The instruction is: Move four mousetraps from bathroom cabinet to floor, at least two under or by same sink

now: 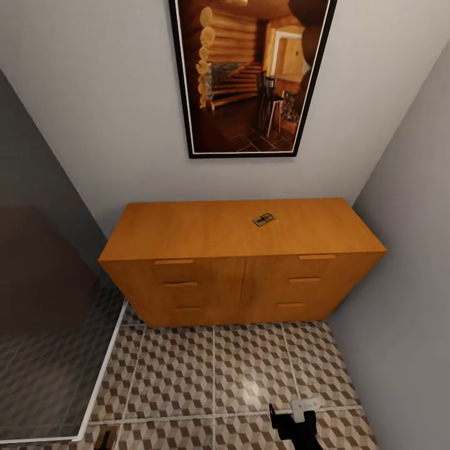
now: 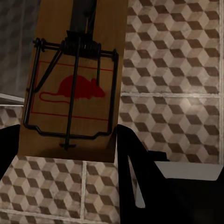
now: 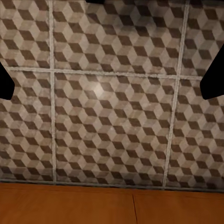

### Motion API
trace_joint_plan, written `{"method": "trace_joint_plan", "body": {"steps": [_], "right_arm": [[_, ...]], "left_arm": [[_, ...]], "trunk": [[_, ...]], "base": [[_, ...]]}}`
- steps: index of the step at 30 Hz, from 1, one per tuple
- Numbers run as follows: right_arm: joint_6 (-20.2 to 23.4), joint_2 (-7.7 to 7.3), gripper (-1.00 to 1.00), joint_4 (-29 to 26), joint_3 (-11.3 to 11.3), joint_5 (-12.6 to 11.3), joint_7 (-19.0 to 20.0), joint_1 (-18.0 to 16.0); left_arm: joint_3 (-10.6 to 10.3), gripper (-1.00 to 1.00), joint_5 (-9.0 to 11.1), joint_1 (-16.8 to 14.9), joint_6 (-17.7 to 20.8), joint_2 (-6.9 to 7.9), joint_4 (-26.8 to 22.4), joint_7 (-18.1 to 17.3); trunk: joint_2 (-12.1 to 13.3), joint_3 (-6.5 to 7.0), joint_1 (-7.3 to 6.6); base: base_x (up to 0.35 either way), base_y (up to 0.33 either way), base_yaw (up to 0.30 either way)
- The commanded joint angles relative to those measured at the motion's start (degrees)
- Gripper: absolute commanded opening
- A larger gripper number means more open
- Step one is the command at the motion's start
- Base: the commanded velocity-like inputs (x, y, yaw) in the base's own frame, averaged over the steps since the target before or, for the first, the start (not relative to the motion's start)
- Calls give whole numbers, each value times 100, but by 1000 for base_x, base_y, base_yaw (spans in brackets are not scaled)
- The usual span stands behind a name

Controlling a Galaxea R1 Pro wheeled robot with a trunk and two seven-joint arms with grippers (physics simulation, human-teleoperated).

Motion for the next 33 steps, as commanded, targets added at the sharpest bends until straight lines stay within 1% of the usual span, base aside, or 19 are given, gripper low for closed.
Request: {"method": "trace_joint_plan", "body": {"steps": [1, 18, 25, 28, 31, 33], "right_arm": [[-16, -4, 100, 4, 46, -21, -49, -5], [-7, 7, 100, 0, 46, -27, -54, -7], [62, 27, 100, -133, 32, -23, -88, -6], [211, 36, 100, -388, 29, -22, -102, -6], [718, 38, 100, -811, 29, -19, -108, -5], [964, 35, 100, -981, 28, -16, -104, -3]], "left_arm": [[-49, -100, -9, -8, -28, -3, 20, 44], [-49, -100, -9, -8, -20, -3, 20, 46], [-49, -100, -9, -4, -19, -3, 20, 44], [-49, -100, -9, -7, -19, -3, 19, 43], [-49, -100, -9, -7, -19, -3, 18, 44], [-49, -100, -9, -7, -19, -3, 18, 46]], "trunk": [[-10, -9, 3], [-10, -9, 3], [-10, -9, 3], [-10, -9, 3], [-10, -9, 3], [-10, -9, 3]], "base": [[0, 0, 0], [0, 0, 0], [0, 0, 0], [0, 0, 0], [0, 0, 0], [0, 0, 0]]}}
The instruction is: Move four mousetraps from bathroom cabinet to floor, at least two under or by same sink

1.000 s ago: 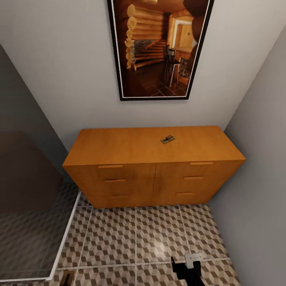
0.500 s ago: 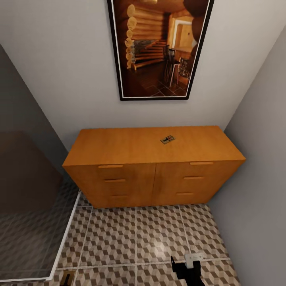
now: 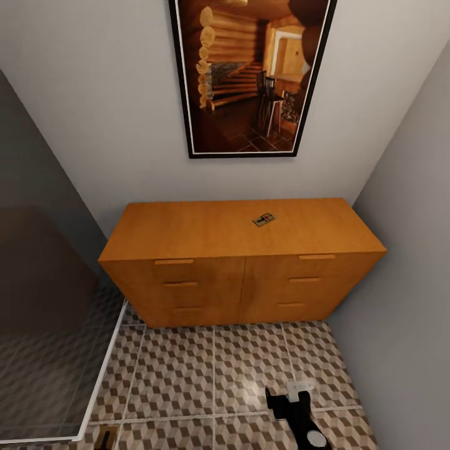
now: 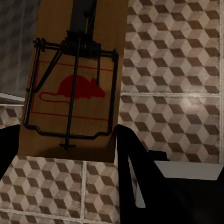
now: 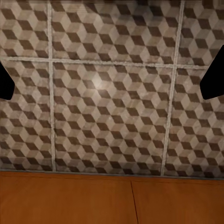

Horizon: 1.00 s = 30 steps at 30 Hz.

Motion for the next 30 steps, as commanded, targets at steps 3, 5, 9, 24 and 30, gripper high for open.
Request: {"method": "trace_joint_plan", "body": {"steps": [3, 5, 9, 24, 30], "right_arm": [[196, -6, 100, -218, 32, -18, -50, -7], [255, -7, 100, -300, 32, -18, -51, -6], [382, -7, 100, -461, 32, -17, -52, -8], [1730, -16, 100, -1643, 23, -17, -52, -6], [2089, -16, 100, -1974, 23, -15, -60, -7]], "left_arm": [[-48, -100, -9, -9, -28, -3, 20, 46], [-48, -100, -9, -9, -28, -3, 21, 45], [-49, -100, -9, -9, -28, -3, 20, 46], [-49, -100, -10, -6, -28, -3, 27, 41], [-49, -100, -9, -7, -28, -3, 27, 40]], "trunk": [[-9, -9, 3], [-9, -9, 3], [-9, -9, 3], [-9, -9, 3], [-9, -9, 3]], "base": [[0, 0, 0], [0, 0, 0], [0, 0, 0], [-32, 0, 0], [-293, 0, 0]]}}
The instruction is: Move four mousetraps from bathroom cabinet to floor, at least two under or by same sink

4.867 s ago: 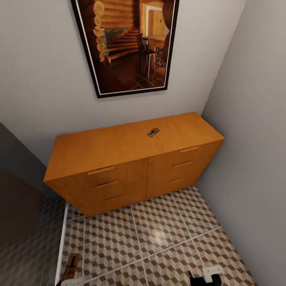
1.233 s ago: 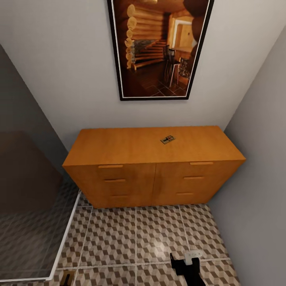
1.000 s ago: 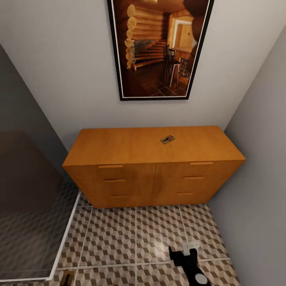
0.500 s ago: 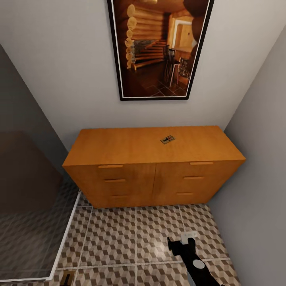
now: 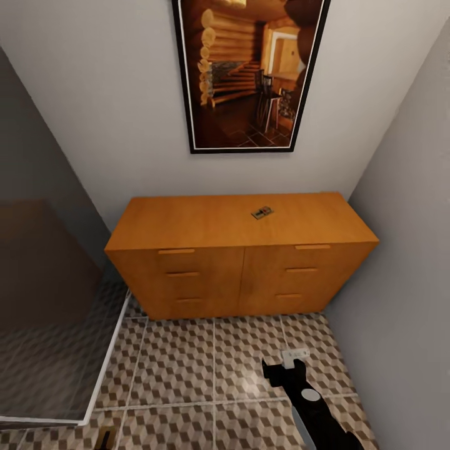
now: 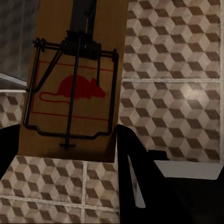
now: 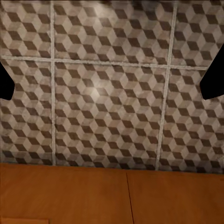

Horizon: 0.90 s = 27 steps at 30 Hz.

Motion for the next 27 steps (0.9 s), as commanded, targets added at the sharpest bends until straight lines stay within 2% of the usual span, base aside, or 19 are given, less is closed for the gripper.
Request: {"method": "trace_joint_plan", "body": {"steps": [1, 10, 12, 19, 23, 27], "right_arm": [[114, -3, 100, -73, 16, -18, -39, -1], [370, -7, 100, -442, 16, -15, -47, -3], [570, -10, 100, -652, 15, -13, -50, -4], [1842, -12, 100, -1954, 8, -6, -90, -3], [2264, -12, 100, -2472, 2, -6, -251, -4], [2497, -8, 100, -2811, -1, -12, -497, -11]], "left_arm": [[-48, -100, -8, -7, -28, -3, 17, 44], [-48, -100, -8, -8, -28, -3, 19, 44], [-48, -100, -8, -8, -28, -3, 19, 44], [-48, -100, -8, -3, -20, -3, 20, 50], [-48, -100, -8, -7, -19, -3, 17, 48], [-48, -100, -10, -5, -9, -10, 18, 46]], "trunk": [[-10, -9, 0], [-10, -9, 0], [-10, -9, 0], [-10, -9, 0], [-10, -9, 0], [-10, -9, 0]], "base": [[-282, 0, 0], [-89, 0, 0], [-7, 0, 0], [-1, 0, 0], [0, 0, 0], [0, 0, 0]]}}
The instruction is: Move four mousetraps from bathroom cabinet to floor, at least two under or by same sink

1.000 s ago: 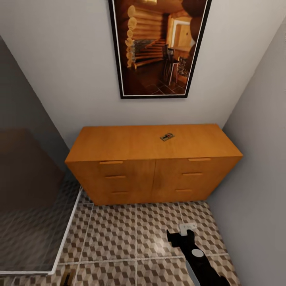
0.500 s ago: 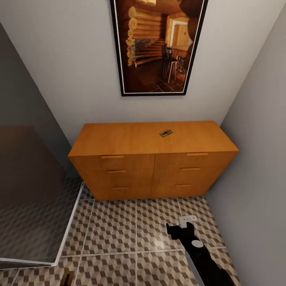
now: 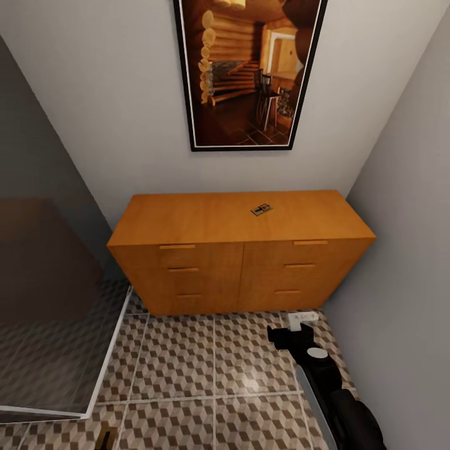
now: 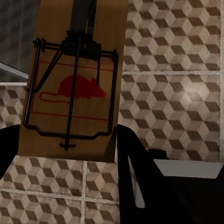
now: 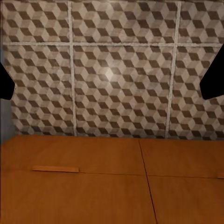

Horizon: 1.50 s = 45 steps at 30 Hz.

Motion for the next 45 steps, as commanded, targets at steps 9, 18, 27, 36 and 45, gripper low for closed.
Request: {"method": "trace_joint_plan", "body": {"steps": [9, 18, 27, 36, 45], "right_arm": [[477, 61, 100, -178, 8, -25, -179, -374], [1118, 99, 100, -183, 8, -24, -276, -1157], [1841, 367, 100, -173, 8, -26, -305, -2168], [1958, 630, 100, 238, 8, -33, -406, -3238], [1951, 653, 100, 1706, 8, -33, -401, -4796]], "left_arm": [[-48, -100, -14, -11, 593, -62, 13, 16], [-48, -100, -15, -9, 668, -67, 12, 14], [-48, -100, -15, -5, 671, -75, 12, 6], [-48, -100, -15, -9, 660, -68, 12, -3], [-44, -100, -15, -8, 656, -48, 5, 11]], "trunk": [[-10, -9, 3], [-10, -9, 3], [-10, -9, 3], [-10, -9, 3], [-10, -9, 3]], "base": [[0, 0, 0], [0, 0, 0], [0, 0, 0], [0, 0, 0], [0, 0, 0]]}}
